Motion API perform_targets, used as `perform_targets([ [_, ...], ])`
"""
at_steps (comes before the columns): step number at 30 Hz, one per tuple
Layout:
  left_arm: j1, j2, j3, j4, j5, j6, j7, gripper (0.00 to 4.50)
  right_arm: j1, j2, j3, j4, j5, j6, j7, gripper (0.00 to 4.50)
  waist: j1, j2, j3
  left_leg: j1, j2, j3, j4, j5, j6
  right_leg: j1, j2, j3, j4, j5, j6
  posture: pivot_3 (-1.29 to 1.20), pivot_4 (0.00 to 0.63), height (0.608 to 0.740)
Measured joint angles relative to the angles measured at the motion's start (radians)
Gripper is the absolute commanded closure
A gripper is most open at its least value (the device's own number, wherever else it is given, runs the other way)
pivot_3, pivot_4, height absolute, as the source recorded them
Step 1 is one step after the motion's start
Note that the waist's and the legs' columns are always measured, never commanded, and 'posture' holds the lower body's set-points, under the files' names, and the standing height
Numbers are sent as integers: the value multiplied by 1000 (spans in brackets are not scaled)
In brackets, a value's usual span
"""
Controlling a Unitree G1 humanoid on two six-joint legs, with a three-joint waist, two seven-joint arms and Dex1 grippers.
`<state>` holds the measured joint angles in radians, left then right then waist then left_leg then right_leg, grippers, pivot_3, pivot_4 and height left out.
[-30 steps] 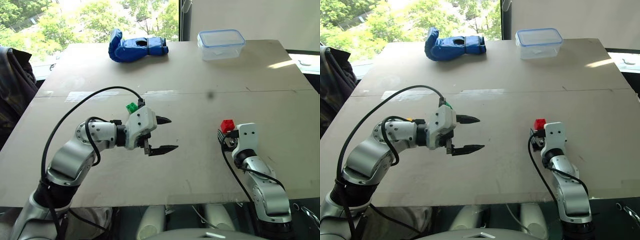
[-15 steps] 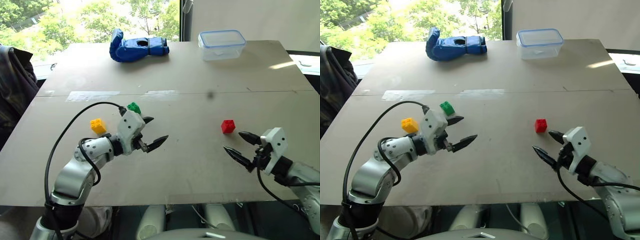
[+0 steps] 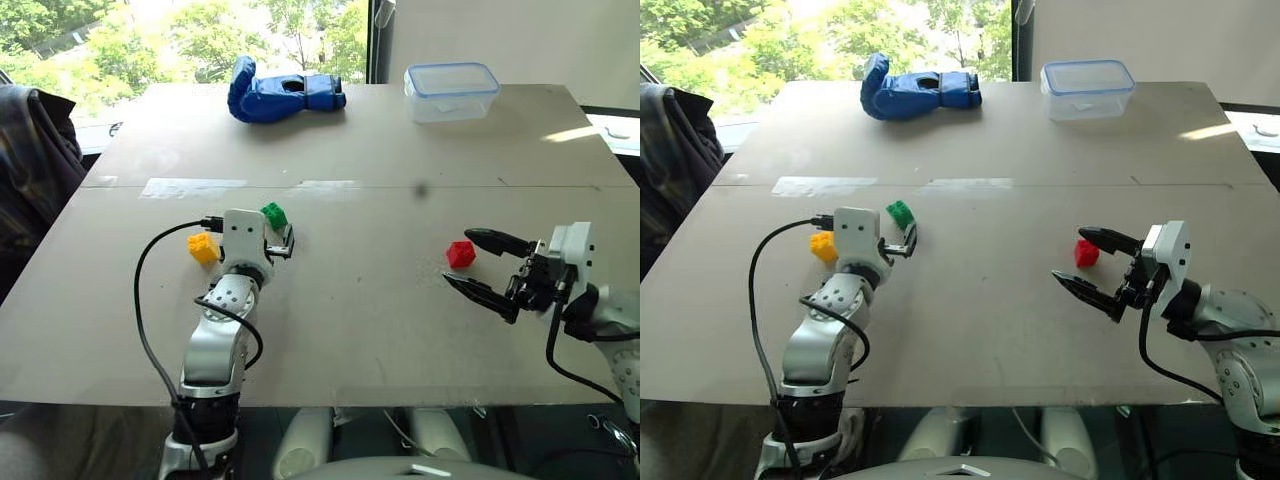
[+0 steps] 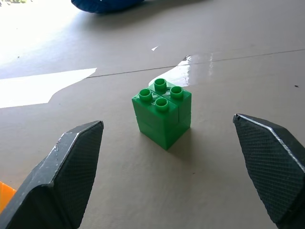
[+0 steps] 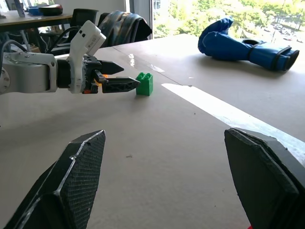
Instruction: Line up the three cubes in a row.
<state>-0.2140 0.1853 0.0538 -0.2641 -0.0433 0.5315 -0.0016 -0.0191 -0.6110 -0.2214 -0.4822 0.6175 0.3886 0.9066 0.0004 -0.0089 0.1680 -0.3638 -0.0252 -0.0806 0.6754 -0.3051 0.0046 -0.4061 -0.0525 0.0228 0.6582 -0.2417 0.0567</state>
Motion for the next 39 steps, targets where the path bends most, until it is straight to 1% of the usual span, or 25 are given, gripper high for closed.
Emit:
perform_targets([
  [4,-88,-62,-3,153,51,-38,97,0,-32,0,19,20,-9,-3,-12,401,9,0,0,-1,0,0,0,0,0,0,0,0,-1,0,0,0,150,740],
  [9,-148,-99,-6,258,83,-78,152,0,-56,0,22,28,-11,-2,-23,401,13,0,0,-1,0,0,1,0,0,0,0,-1,0,0,0,0,150,740],
  [11,-187,-123,-5,327,90,-98,180,0,-66,0,29,30,-13,-3,-24,401,13,0,0,-1,-1,0,1,0,0,0,0,-1,1,0,0,0,150,740],
  [14,-228,-159,1,377,91,-101,222,0,-73,0,33,30,-13,-3,-25,401,13,0,0,-1,-1,0,1,0,0,0,0,-1,0,0,0,0,150,740],
  [19,-258,-225,21,386,111,-49,322,0,-77,-15,39,31,-6,27,-40,401,13,-1,0,-1,-1,0,1,0,0,-1,-1,-1,0,0,0,0,150,740],
  [24,-267,-236,22,373,141,-2,378,0,-88,-19,38,32,11,57,-57,401,11,-1,0,0,-1,0,1,0,0,0,0,0,2,0,0,0,150,740],
  [31,-269,-240,24,366,151,13,394,0,-91,-18,38,35,8,57,-76,401,12,-1,0,0,-1,0,1,0,-1,0,0,0,2,0,0,0,150,740],
  [34,-269,-245,25,365,158,19,404,856,-91,-18,38,35,6,56,-82,287,12,-1,0,0,-1,0,1,0,-1,0,0,0,2,0,0,0,150,740],
  [35,-269,-247,26,365,159,21,408,1338,-91,-18,38,35,6,55,-83,287,12,-1,0,0,-1,0,1,0,-1,0,0,0,2,0,0,0,150,740],
  [36,-269,-250,27,365,159,23,412,1714,-91,-18,38,35,5,55,-83,287,12,-1,0,0,-1,0,1,0,-1,0,0,0,2,0,0,0,150,740],
  [37,-269,-255,31,365,159,24,416,2257,-91,-18,38,35,5,54,-84,287,12,-1,0,0,-1,0,1,0,-1,0,0,0,2,0,0,0,150,740],
  [38,-270,-257,34,365,159,26,419,2404,-91,-18,38,36,4,52,-84,287,12,-1,0,0,-1,0,1,0,-1,0,0,0,1,0,0,0,150,740],
  [39,-270,-260,37,365,158,26,421,2404,-92,-18,38,39,3,50,-84,287,12,-1,0,0,-1,0,1,0,-1,0,0,0,1,0,0,0,150,740],
])
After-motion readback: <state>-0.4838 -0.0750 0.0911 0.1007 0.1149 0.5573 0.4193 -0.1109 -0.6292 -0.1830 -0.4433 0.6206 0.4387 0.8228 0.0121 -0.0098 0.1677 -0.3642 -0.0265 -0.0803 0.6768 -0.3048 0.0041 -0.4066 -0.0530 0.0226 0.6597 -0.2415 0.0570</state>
